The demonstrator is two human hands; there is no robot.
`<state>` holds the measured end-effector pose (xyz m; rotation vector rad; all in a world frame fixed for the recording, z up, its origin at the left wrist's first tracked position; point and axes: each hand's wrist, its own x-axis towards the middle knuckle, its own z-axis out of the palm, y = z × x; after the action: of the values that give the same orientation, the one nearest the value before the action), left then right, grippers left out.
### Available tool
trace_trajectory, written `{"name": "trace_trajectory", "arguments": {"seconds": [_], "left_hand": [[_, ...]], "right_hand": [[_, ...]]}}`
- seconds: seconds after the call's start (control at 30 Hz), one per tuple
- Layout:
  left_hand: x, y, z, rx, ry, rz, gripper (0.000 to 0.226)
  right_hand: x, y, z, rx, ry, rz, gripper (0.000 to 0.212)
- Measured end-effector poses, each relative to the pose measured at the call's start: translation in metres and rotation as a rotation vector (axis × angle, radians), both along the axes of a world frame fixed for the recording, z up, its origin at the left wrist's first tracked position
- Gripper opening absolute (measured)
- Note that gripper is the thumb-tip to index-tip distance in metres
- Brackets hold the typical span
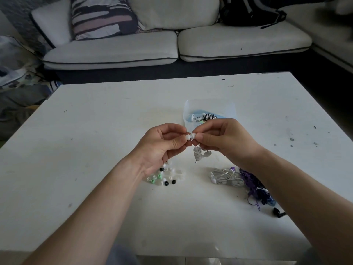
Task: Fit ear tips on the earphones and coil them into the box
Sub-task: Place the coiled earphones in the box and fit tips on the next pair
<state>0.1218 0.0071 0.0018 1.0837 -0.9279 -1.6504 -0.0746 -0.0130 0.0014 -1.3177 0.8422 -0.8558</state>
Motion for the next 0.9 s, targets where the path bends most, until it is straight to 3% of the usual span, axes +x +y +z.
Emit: {"name": "trace_trajectory", "arguments": {"seconds": [0.9], "left_hand": [[-0.0098,0.0014,-0.0032,0.037,-0.012,0.107,0.022]], "right_hand": [[-0.0021,-0.0010,-0.0016,-0.083,0.135,-0.078,0.003]]}}
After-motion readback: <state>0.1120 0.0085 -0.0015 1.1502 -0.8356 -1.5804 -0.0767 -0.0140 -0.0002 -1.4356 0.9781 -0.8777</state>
